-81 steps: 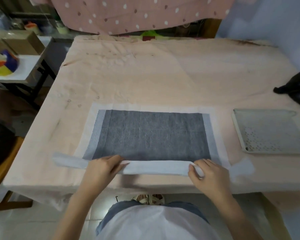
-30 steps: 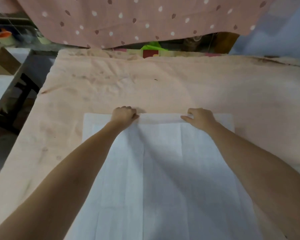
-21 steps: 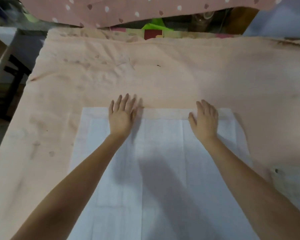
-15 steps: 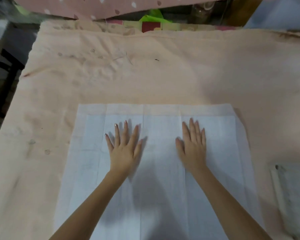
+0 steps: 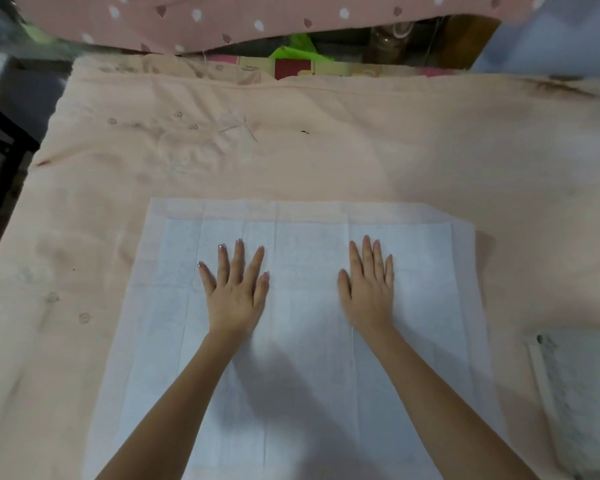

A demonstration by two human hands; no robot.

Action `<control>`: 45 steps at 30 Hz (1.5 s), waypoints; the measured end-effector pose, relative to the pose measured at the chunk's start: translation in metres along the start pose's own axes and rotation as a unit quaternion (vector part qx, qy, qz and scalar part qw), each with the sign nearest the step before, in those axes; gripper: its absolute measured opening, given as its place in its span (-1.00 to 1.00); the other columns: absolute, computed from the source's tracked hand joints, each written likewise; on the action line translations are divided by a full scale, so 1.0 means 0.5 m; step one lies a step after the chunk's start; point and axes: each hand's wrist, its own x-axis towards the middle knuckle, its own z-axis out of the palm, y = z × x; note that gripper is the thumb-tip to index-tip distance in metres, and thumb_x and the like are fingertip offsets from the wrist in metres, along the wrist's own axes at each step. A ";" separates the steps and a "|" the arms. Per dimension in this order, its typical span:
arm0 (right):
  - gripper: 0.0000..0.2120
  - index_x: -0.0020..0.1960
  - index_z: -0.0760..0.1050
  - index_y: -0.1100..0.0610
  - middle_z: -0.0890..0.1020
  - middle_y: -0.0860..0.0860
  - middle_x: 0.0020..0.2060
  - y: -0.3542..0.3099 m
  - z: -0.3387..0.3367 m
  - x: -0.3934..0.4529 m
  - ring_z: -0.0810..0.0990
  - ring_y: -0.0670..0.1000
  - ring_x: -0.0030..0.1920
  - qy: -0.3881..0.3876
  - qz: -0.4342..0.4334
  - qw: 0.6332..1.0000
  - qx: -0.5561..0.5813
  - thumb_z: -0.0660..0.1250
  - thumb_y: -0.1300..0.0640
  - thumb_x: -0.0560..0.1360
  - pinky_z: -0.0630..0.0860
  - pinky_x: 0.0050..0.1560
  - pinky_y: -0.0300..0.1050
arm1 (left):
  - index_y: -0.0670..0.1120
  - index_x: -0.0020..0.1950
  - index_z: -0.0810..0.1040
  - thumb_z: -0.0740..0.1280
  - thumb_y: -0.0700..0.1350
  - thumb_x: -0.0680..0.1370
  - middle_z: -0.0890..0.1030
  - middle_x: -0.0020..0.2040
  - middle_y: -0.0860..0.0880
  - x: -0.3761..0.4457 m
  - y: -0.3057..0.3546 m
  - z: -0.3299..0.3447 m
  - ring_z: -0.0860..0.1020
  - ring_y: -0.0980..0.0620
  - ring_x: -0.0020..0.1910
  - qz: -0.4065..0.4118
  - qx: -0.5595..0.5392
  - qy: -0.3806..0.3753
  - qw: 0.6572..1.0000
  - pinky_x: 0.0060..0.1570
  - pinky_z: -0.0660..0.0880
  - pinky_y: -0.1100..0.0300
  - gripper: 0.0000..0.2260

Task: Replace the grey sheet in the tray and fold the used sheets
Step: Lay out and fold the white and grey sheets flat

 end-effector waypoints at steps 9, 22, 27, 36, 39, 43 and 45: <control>-0.47 0.45 0.30 0.21 0.26 0.15 0.47 -0.009 -0.004 -0.036 0.17 0.16 0.49 -0.007 -0.042 0.999 0.001 0.02 -0.02 0.55 0.13 0.45 0.24 | 0.18 0.52 -0.14 -0.33 0.19 0.54 -0.14 0.56 0.04 -0.022 0.001 -0.010 -0.27 -0.01 0.52 -0.013 -0.008 0.009 1.000 0.43 -0.29 -0.19 -0.47; -0.40 0.52 0.12 0.09 0.06 0.13 0.53 0.025 -0.010 -0.003 -0.04 0.13 0.53 -0.041 -0.023 0.999 -0.026 -0.17 -0.11 0.55 -0.12 0.51 0.17 | 0.17 0.51 -0.10 -0.31 0.20 0.53 -0.10 0.56 0.03 -0.007 0.007 -0.013 -0.22 -0.03 0.53 -0.017 -0.018 0.017 1.000 0.41 -0.32 -0.22 -0.47; -0.38 0.54 0.03 0.07 -0.01 0.10 0.54 0.039 -0.009 0.002 -0.10 0.08 0.54 -0.063 0.022 0.997 -0.044 -0.25 -0.12 0.53 -0.19 0.51 0.12 | 0.17 0.52 -0.14 -0.26 0.20 0.56 -0.17 0.56 0.05 0.004 -0.009 -0.015 -0.28 0.04 0.51 -0.002 -0.028 -0.013 1.000 0.43 -0.34 -0.16 -0.49; -0.50 0.41 0.34 0.28 0.30 0.21 0.44 0.049 -0.024 -0.205 0.23 0.19 0.47 0.022 -0.043 0.999 0.016 0.02 0.04 0.57 0.15 0.43 0.23 | 0.06 0.55 0.03 -0.12 0.13 0.62 -0.03 0.57 -0.01 -0.207 -0.044 0.016 -0.12 -0.02 0.54 0.092 -0.024 0.052 0.994 0.48 -0.14 -0.10 -0.51; -0.50 0.43 0.30 0.27 0.28 0.19 0.45 0.011 -0.012 -0.277 0.21 0.18 0.48 -0.013 -0.056 0.998 0.025 0.01 0.04 0.58 0.14 0.44 0.20 | 0.02 0.55 0.02 -0.16 0.12 0.62 -0.03 0.56 -0.03 -0.254 -0.037 0.037 -0.12 -0.03 0.54 0.077 -0.017 0.023 0.997 0.48 -0.15 -0.09 -0.50; -0.40 0.50 0.14 0.24 0.11 0.17 0.50 0.027 -0.034 -0.296 0.05 0.16 0.52 -0.065 -0.080 0.994 -0.021 -0.07 -0.11 0.58 0.00 0.49 0.13 | -0.09 0.55 -0.01 -0.16 0.11 0.61 0.00 0.56 -0.05 -0.267 -0.033 0.021 -0.12 -0.01 0.54 0.063 -0.027 0.024 0.997 0.50 -0.21 0.02 -0.46; -0.31 0.52 0.04 0.21 -0.01 0.13 0.52 0.037 -0.054 -0.298 -0.06 0.11 0.53 -0.096 -0.117 0.988 -0.027 -0.11 -0.23 0.56 -0.08 0.51 0.08 | -0.13 0.55 0.02 -0.01 0.11 0.63 0.02 0.55 -0.07 -0.278 -0.030 0.006 -0.08 -0.02 0.54 0.081 -0.043 0.027 0.995 0.50 -0.18 0.05 -0.44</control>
